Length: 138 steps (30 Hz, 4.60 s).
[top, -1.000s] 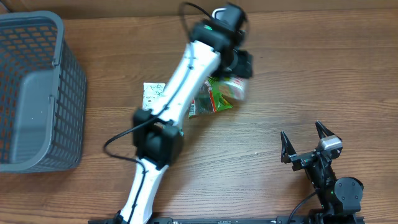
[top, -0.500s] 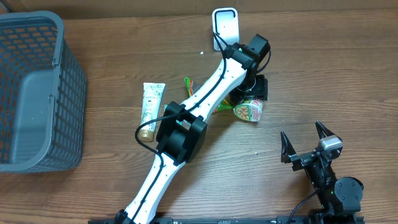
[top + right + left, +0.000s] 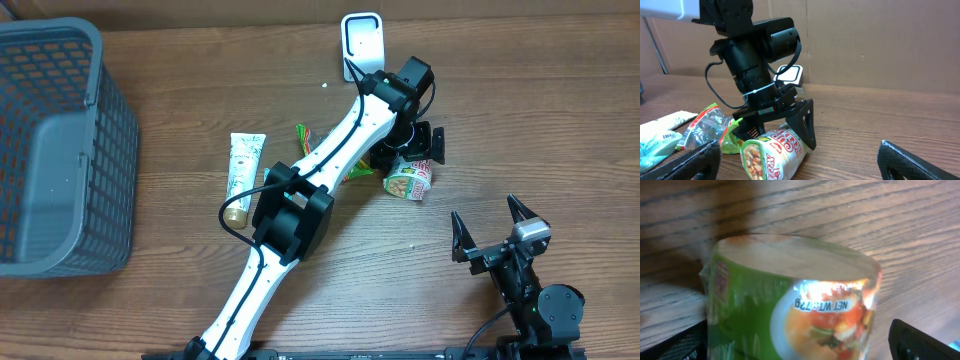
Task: Scan the item barcode
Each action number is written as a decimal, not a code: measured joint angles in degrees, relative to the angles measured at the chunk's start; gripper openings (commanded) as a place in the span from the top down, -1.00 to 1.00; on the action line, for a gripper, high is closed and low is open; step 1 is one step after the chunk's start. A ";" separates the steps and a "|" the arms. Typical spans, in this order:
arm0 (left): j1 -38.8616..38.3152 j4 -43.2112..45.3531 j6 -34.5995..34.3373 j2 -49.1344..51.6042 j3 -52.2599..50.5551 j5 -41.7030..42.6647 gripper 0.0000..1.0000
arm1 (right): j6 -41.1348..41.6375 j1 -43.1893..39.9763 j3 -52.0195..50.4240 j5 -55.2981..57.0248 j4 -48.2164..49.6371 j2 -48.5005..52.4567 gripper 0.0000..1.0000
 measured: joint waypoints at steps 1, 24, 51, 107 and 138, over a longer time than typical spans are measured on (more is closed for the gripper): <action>0.26 -0.68 0.46 0.00 0.48 0.22 -1.00 | -0.02 0.00 0.00 -0.02 -0.02 0.00 -1.00; 11.10 -27.17 12.44 -0.76 41.33 -13.18 -0.99 | 0.00 0.00 0.00 -0.02 -0.02 0.00 -1.00; 23.93 -27.36 19.30 -43.78 15.17 -29.92 -0.99 | 0.00 0.00 0.00 -0.02 0.02 0.00 -1.00; 55.80 -24.94 21.20 -60.74 -20.17 -36.68 -1.00 | -0.02 0.00 0.00 -0.04 0.00 0.00 -1.00; 55.80 -24.02 25.53 -60.74 -20.17 -34.71 -1.00 | 0.00 0.00 0.00 -0.02 -0.02 0.00 -1.00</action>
